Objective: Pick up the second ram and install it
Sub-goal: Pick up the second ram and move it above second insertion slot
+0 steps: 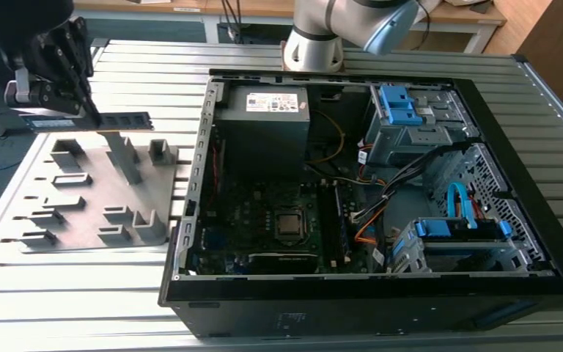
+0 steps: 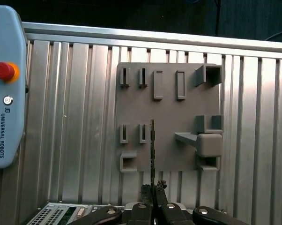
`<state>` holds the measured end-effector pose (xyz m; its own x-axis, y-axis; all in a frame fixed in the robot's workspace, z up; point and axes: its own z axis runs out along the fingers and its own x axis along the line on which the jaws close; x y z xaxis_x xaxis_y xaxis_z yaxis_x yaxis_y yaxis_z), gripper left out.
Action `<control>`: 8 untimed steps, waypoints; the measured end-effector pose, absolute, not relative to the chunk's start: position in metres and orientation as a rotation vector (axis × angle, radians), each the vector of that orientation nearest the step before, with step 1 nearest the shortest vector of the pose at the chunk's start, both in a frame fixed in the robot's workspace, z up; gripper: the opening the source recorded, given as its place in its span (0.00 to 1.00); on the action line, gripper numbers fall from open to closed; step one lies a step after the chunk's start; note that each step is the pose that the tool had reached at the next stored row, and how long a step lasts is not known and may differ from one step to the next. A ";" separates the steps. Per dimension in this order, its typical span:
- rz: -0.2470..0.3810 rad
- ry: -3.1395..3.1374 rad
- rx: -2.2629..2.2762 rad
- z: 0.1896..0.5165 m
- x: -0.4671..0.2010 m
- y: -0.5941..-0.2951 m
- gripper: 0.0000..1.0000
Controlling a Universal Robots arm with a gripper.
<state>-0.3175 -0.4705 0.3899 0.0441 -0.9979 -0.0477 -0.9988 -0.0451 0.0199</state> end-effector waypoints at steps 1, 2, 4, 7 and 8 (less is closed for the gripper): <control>0.075 2.158 -2.256 0.390 -0.316 -0.470 0.14; 0.075 2.158 -2.256 0.390 -0.315 -0.470 0.14; 0.075 2.158 -2.256 0.390 -0.314 -0.470 0.14; 0.075 2.158 -2.256 0.390 -0.311 -0.470 0.14; 0.075 2.158 -2.256 0.390 -0.310 -0.470 0.14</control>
<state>-0.3096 -0.4705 0.3898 0.0441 -0.9979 -0.0478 -0.9988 -0.0451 0.0199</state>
